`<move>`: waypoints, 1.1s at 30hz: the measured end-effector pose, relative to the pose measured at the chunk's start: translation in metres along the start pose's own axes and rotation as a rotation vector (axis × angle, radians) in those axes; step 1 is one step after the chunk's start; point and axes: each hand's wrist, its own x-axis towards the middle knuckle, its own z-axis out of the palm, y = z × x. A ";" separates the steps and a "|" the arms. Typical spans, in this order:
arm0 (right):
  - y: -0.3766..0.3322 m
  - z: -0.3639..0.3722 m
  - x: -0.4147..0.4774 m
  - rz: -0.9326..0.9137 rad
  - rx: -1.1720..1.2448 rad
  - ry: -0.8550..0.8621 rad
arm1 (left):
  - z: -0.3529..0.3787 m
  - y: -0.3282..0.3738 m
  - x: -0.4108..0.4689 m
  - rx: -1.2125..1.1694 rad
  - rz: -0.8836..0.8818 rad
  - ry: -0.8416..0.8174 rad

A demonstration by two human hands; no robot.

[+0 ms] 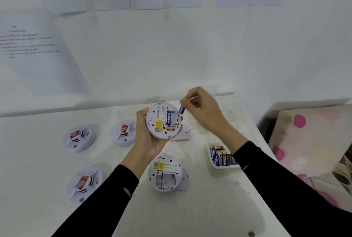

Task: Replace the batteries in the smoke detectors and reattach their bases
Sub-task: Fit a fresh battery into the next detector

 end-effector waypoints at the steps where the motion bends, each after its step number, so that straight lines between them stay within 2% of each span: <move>1: 0.007 -0.010 0.007 0.071 0.070 0.101 | -0.001 0.000 -0.001 -0.011 -0.011 -0.002; 2: 0.018 -0.022 0.016 0.141 0.068 0.188 | -0.002 0.001 -0.002 -0.022 -0.016 -0.008; 4: 0.049 -0.044 0.030 0.274 -0.142 0.228 | -0.002 0.001 -0.005 -0.039 -0.023 -0.027; 7: 0.095 -0.070 0.043 0.430 -0.537 0.104 | -0.001 0.002 -0.006 -0.048 -0.030 -0.051; 10: 0.115 -0.077 0.051 0.506 -0.882 -0.099 | 0.000 0.003 -0.005 -0.049 -0.029 -0.052; 17: 0.136 -0.065 0.057 0.557 -0.843 -0.154 | 0.002 0.003 -0.005 -0.052 -0.031 -0.059; 19: 0.126 -0.063 0.052 0.503 -0.817 -0.103 | 0.001 0.003 -0.004 -0.056 -0.033 -0.061; 21: 0.106 -0.059 0.047 0.369 -0.758 0.020 | 0.001 0.003 -0.004 -0.057 -0.038 -0.066; 23: 0.076 -0.047 0.035 0.190 -0.525 0.096 | 0.004 0.002 -0.004 -0.052 -0.043 -0.062; 25: 0.045 -0.031 0.020 -0.010 -0.328 0.000 | 0.007 0.000 -0.003 -0.051 -0.041 -0.056; 27: 0.022 -0.020 0.004 -0.157 -0.315 -0.206 | 0.009 0.000 -0.002 -0.034 -0.026 -0.053; 30: 0.010 -0.009 -0.014 -0.196 -0.345 -0.439 | 0.015 -0.001 -0.003 0.009 -0.023 -0.023; 33: 0.011 -0.003 -0.017 -0.250 -0.426 -0.476 | 0.020 -0.004 -0.004 0.045 -0.025 0.009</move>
